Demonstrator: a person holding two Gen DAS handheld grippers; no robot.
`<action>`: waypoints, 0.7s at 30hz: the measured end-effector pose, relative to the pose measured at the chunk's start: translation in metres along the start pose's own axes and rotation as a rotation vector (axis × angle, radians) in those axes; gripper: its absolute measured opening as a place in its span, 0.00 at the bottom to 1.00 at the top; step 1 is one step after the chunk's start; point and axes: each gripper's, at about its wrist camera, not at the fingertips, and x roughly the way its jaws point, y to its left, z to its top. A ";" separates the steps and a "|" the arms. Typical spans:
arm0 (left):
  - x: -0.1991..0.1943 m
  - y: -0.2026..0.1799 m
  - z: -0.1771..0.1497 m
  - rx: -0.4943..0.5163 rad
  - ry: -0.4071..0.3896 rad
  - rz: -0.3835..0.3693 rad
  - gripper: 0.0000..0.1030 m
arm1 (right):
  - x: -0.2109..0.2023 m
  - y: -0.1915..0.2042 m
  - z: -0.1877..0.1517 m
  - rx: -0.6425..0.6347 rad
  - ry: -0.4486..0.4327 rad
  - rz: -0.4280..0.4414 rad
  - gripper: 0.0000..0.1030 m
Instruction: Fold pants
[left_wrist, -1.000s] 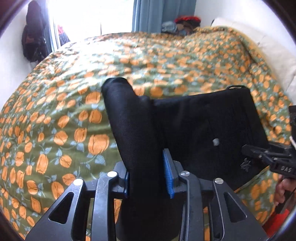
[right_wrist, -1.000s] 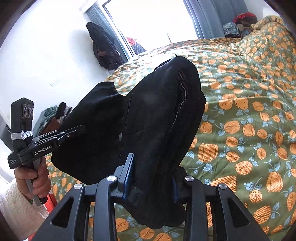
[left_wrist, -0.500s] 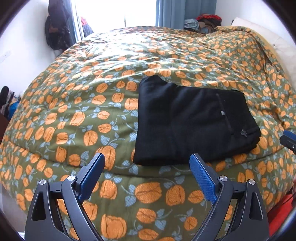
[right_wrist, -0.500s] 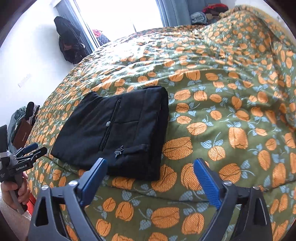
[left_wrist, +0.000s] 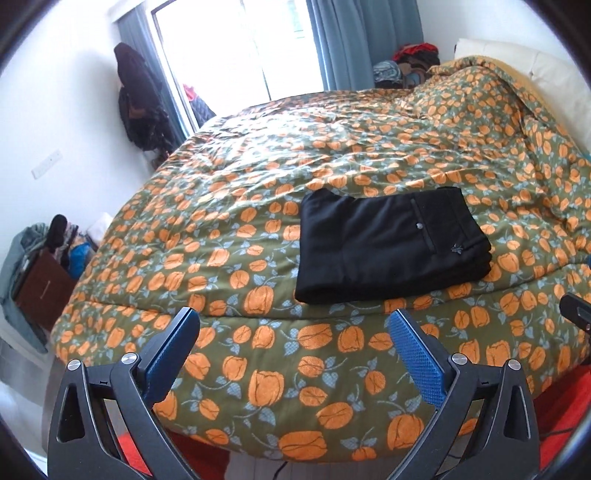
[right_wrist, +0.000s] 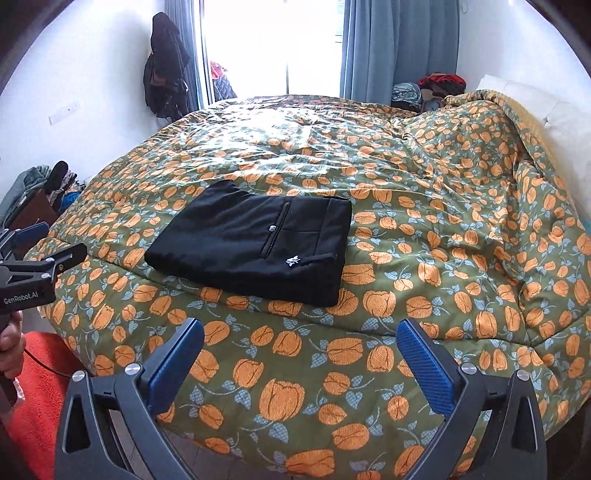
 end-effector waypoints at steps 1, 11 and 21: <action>-0.006 0.000 -0.005 0.005 -0.002 0.003 0.99 | -0.006 0.002 -0.002 0.008 0.004 0.013 1.00; -0.047 -0.006 -0.058 0.084 0.135 -0.115 0.99 | -0.057 0.023 -0.045 0.004 0.104 0.032 1.00; -0.053 -0.010 -0.048 0.063 0.145 -0.179 0.99 | -0.063 0.043 -0.050 -0.061 0.083 -0.005 1.00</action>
